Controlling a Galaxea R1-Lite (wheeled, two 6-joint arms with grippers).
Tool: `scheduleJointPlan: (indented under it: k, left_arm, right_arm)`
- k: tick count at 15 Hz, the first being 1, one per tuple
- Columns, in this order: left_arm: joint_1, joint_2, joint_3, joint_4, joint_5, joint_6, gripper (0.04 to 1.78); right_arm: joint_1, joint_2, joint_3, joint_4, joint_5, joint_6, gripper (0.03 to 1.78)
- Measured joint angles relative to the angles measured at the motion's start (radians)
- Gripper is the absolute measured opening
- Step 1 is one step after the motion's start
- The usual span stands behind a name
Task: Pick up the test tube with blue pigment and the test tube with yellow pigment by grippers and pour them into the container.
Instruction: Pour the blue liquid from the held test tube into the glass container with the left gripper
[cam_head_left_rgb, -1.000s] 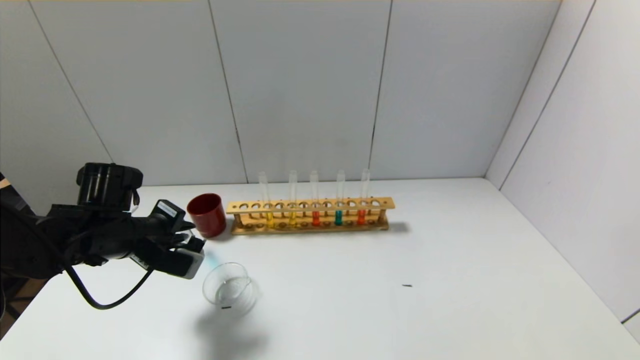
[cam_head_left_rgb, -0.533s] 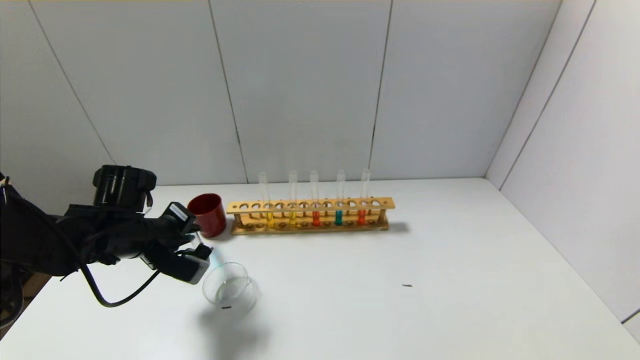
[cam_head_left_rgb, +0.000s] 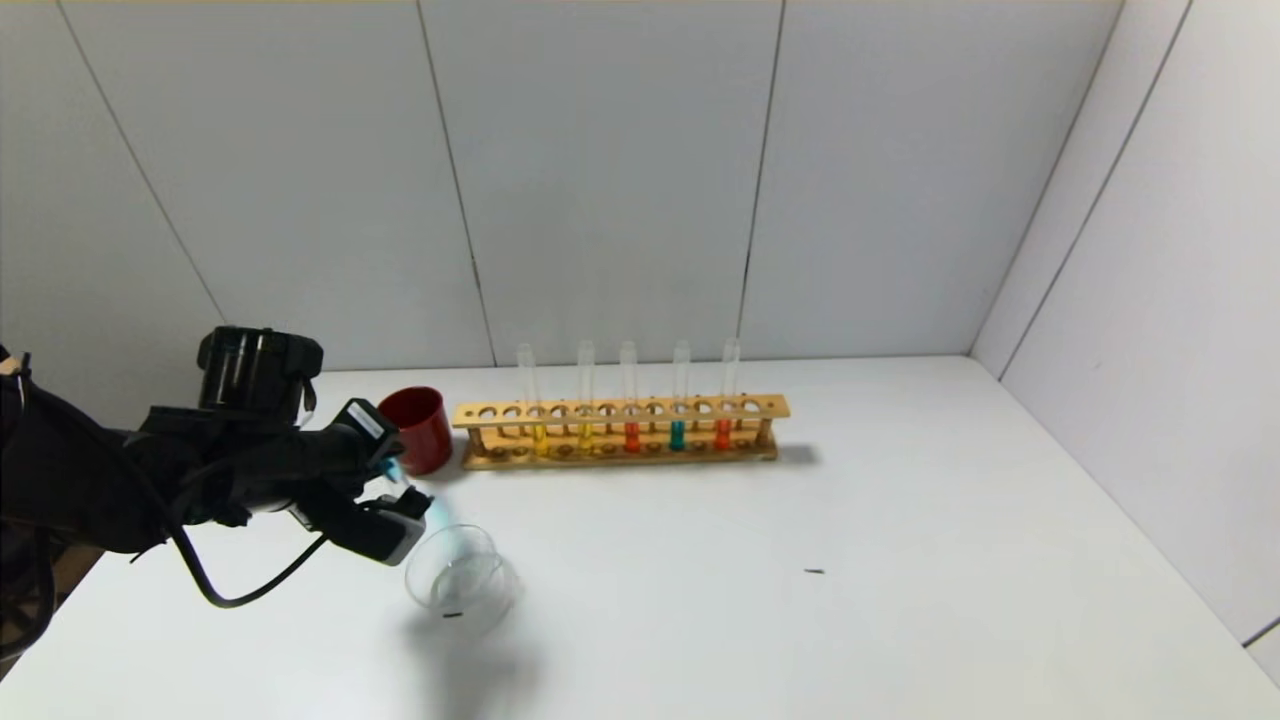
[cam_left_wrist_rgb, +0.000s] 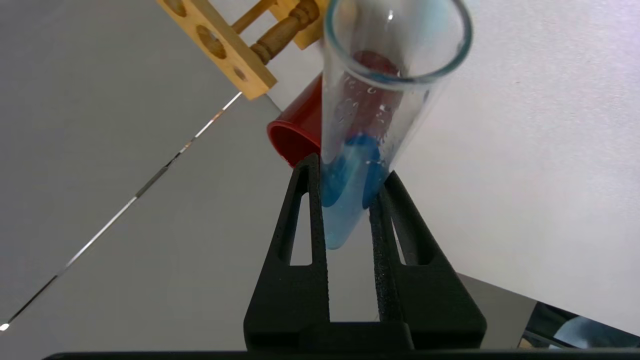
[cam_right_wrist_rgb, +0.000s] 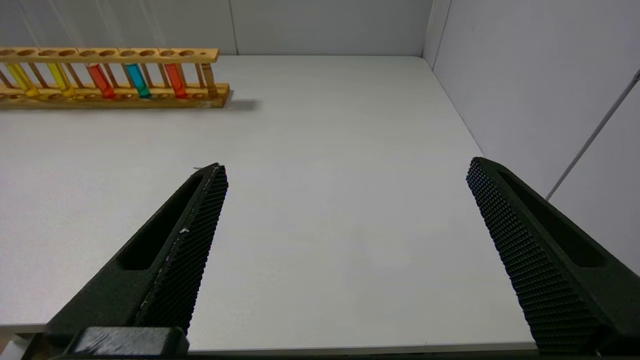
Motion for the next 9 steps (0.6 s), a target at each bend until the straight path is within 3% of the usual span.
scheduleJointPlan:
  k: [9]
  left_arm:
    - [-0.019, 0.005, 0.011, -0.029, 0.011, 0.076, 0.30]
  right_arm:
    - [0.000, 0.000, 0.000, 0.000, 0.000, 0.000, 1.75]
